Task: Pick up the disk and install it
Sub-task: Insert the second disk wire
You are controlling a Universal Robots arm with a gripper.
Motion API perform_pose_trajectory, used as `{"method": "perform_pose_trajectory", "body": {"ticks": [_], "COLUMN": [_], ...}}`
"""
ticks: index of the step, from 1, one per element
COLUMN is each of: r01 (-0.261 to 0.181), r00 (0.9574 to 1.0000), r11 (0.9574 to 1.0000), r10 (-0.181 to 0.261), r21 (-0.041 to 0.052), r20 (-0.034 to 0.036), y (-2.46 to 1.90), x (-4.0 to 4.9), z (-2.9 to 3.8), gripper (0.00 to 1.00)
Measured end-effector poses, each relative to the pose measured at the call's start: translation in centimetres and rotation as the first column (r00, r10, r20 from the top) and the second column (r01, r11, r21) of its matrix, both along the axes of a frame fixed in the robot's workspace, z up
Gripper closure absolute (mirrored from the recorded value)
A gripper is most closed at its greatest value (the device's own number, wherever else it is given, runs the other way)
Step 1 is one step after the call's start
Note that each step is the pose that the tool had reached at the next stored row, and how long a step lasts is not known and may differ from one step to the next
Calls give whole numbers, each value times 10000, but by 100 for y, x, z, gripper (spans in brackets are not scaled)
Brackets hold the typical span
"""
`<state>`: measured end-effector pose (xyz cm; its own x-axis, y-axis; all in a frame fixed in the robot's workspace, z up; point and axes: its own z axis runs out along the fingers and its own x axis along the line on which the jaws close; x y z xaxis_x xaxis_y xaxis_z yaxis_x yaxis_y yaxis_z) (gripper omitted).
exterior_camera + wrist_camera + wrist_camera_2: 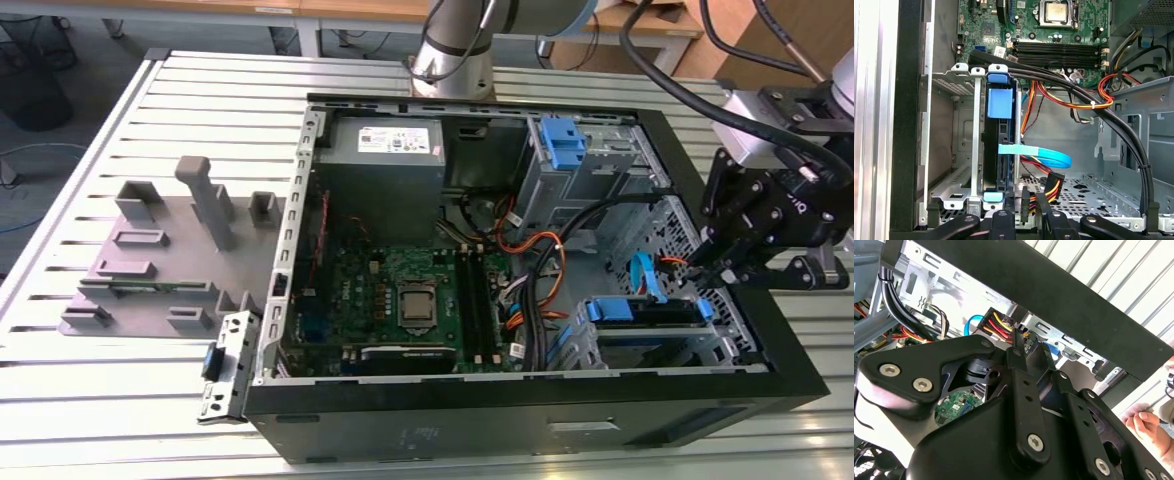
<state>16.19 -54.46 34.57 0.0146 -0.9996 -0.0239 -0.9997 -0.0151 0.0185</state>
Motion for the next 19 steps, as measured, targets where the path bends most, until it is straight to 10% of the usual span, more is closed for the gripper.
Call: {"method": "perform_pose_trajectory", "body": {"ticks": [19], "r01": [-58], "r00": [10000], "r11": [10000], "r10": [58], "r21": [-62], "r20": [12], "y": [-1], "x": [-88], "z": [0], "gripper": [84]}}
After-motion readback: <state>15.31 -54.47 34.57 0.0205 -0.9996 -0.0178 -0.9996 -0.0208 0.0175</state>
